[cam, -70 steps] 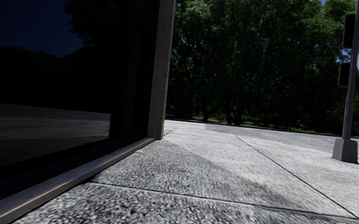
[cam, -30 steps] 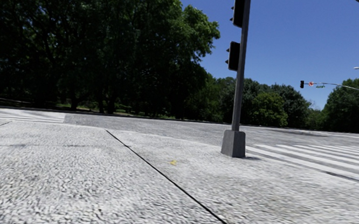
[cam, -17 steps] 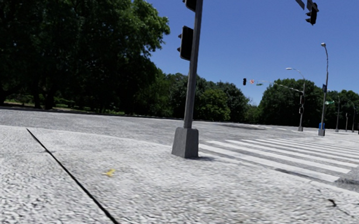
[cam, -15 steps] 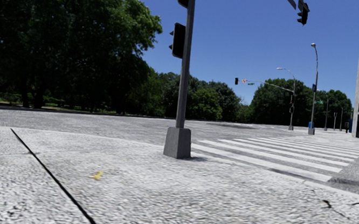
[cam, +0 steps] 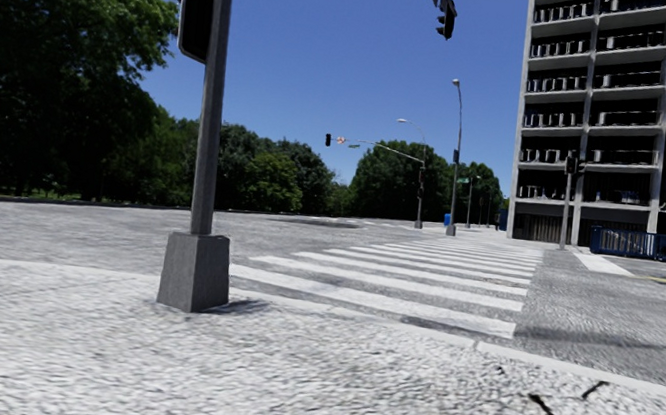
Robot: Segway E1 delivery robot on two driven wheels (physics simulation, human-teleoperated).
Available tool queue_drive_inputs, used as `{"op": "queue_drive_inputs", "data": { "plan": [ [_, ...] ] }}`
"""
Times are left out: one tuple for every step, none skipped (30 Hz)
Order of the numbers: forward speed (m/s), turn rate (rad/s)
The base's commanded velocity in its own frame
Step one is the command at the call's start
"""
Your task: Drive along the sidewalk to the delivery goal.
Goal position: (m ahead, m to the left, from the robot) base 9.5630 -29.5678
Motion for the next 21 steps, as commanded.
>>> {"op": "queue_drive_inputs", "data": {
  "plan": [
    [1.56, -0.66],
    [1.56, -0.66],
    [1.57, -0.5],
    [1.61, -0.28],
    [1.66, -0.1],
    [1.66, -0.1],
    [1.67, -0.05],
    [1.67, -0.03],
    [1.67, -0.03],
    [1.67, -0.03],
    [1.68, -0.03],
    [1.69, -0.07],
    [1.69, -0.07],
    [1.72, -0.21],
    [1.76, -0.29],
    [1.8, -0.37],
    [1.8, -0.37],
    [1.84, -0.42],
    [1.9, -0.43],
    [2.0, -0.41],
    [2.0, -0.41]
  ]
}}
